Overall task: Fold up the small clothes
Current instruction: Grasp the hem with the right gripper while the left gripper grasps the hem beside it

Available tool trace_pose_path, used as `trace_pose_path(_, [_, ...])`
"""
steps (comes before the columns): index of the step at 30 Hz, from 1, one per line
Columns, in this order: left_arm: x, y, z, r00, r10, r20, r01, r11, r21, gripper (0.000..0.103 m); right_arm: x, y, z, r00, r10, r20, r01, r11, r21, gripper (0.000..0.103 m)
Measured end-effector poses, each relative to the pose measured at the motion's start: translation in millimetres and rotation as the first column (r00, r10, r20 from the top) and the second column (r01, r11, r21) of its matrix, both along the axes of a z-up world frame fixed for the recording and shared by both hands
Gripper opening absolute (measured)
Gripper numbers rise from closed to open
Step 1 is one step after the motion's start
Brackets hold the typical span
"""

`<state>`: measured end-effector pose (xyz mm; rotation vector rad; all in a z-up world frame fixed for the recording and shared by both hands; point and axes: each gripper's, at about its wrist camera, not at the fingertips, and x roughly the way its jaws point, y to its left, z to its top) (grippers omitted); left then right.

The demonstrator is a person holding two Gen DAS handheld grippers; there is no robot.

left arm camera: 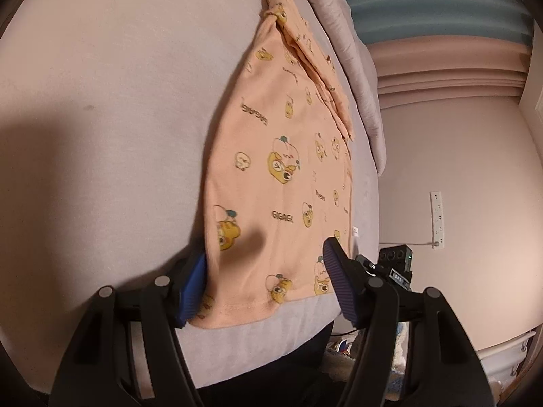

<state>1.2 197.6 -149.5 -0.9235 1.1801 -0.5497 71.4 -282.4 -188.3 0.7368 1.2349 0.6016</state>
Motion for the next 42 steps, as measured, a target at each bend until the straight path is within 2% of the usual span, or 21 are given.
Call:
trace_pose_path(5, [7.7,-11.6,0.8,1.0,-0.025,0.009,0.025,1.0,0.0,0.065,7.1,3.8,-0.7,1.0,0.011,0.015,-0.011,1.0,0.016,0.043])
trace_pose_path(8, [12.3,-14.9,-1.5,1.0,-0.02,0.007,0.02,1.0,-0.016,0.062,7.0,4.5,-1.2,0.999,0.018,0.026,-0.018,1.0,0.018,0.043])
trace_pose_path(9, [13.9,-17.5,-1.1,1.0,-0.023,0.007,0.023,1.0,-0.011,0.059,6.3,4.9,-0.6,0.999,0.021,0.031,-0.021,1.0,0.007,0.042])
trace_pose_path(11, [14.5,-20.2,-1.6,0.999,-0.039,0.007,0.039,0.999,0.008,0.041,4.1,3.3,1.2,0.999,0.028,0.035,-0.027,0.999,-0.034,0.03])
trace_pose_path(12, [14.3,-21.9,-3.3,0.999,-0.048,-0.002,0.048,0.998,0.028,0.037,2.5,1.9,0.5,0.999,0.033,0.031,-0.032,0.998,-0.048,0.028])
trace_pose_path(13, [13.6,-21.6,-5.7,0.999,-0.048,-0.017,0.049,0.998,0.046,0.03,0.6,0.3,-0.5,0.999,0.034,0.026,-0.032,0.997,-0.063,0.021])
trace_pose_path(14, [12.0,-18.1,-8.7,0.999,-0.041,-0.022,0.042,0.998,0.038,0.027,-2.0,-2.7,-1.4,0.999,0.028,0.019,-0.027,0.997,-0.077,0.016])
trace_pose_path(17, [7.2,-7.3,-14.0,0.999,-0.021,-0.047,0.021,1.0,-0.004,0.025,-7.8,-8.6,-3.3,1.0,0.017,0.007,-0.016,0.997,-0.082,0.016])
trace_pose_path(21, [-1.9,-3.6,-13.4,0.998,-0.029,-0.047,0.029,1.0,0.006,0.025,-10.8,-0.8,-1.5,0.998,0.065,-0.002,-0.065,0.991,-0.119,0.016])
trace_pose_path(24, [-2.8,-3.8,-14.5,0.998,-0.014,-0.058,0.014,1.0,0.01,0.015,-10.9,6.0,-0.1,0.996,0.085,0.012,-0.083,0.986,-0.142,0.016])
trace_pose_path(26, [-3.8,-2.4,-15.7,0.998,0.005,-0.065,-0.004,1.0,0.014,0.006,-12.1,10.1,1.4,0.996,0.087,0.037,-0.08,0.984,-0.158,0.007])
trace_pose_path(27, [-3.2,-2.2,-15.5,0.997,0.017,-0.069,-0.016,1.0,0.012,0.006,-12.7,11.0,1.5,0.995,0.085,0.047,-0.077,0.984,-0.158,0.006])
trace_pose_path(35, [1.4,-1.3,11.1,0.997,0.072,0.041,-0.069,0.996,-0.056,0.004,-10.4,5.1,29.1,0.987,0.013,0.158,-0.019,0.999,0.041,0.005])
trace_pose_path(38, [5.4,-5.4,22.9,0.993,0.08,0.089,-0.072,0.993,-0.097,0.003,-8.8,7.4,35.0,0.983,0.001,0.186,-0.017,0.997,0.082,0.005])
trace_pose_path(42, [19.0,-17.9,40.1,0.988,0.065,0.139,-0.051,0.993,-0.102,0.003,-4.4,12.8,47.3,0.971,0.006,0.24,-0.027,0.996,0.085,0.005])
